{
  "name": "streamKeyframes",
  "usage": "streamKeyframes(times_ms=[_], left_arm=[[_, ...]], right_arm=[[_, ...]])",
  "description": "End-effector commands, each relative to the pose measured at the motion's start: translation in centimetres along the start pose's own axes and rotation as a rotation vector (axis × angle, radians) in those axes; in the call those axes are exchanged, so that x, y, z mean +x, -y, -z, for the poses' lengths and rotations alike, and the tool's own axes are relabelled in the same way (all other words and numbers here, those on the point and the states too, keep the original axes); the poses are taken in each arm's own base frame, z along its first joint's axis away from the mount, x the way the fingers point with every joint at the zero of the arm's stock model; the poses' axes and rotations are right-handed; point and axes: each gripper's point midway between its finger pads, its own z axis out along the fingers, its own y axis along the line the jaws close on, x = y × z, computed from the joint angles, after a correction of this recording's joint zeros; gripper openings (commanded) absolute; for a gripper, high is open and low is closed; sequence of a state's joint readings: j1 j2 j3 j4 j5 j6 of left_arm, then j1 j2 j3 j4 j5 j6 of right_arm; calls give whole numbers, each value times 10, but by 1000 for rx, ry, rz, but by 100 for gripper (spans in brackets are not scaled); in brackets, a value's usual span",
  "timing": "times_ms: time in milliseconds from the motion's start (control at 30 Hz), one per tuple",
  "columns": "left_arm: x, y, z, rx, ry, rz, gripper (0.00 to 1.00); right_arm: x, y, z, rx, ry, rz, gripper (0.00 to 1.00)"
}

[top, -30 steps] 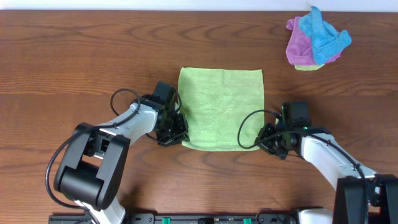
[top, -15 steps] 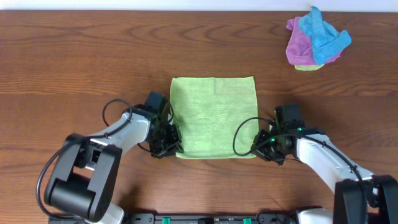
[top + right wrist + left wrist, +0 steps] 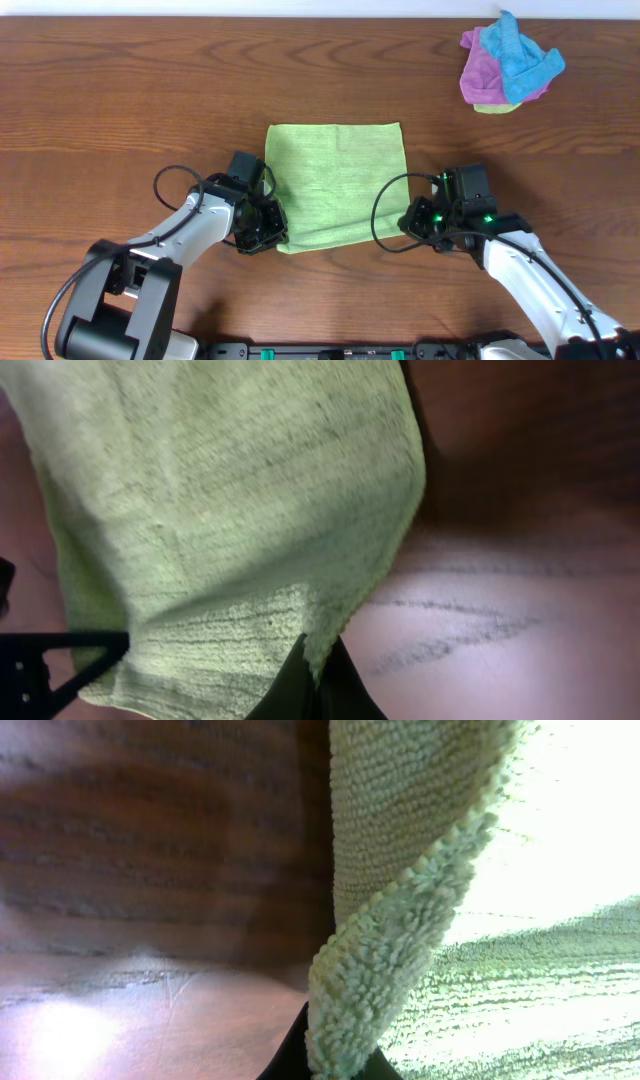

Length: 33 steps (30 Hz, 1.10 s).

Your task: Fold the cloth

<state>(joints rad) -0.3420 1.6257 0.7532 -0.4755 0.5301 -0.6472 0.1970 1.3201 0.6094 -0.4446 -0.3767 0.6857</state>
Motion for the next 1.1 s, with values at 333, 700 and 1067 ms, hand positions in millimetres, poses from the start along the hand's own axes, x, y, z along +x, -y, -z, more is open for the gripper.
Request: streamKeyframes(times_ms=[333,700,1067], left_arm=[[-53,42,36,37,195,-10,6],[-97,59,57,85,379,-5,6],[-137,66,59,129,497,-14,6]], right_arm=[[-52,-23,17,-12,209,30,1],[-87,-38,20,-51,348,47,1],[-130,-55,-4,-18,359,71,1]])
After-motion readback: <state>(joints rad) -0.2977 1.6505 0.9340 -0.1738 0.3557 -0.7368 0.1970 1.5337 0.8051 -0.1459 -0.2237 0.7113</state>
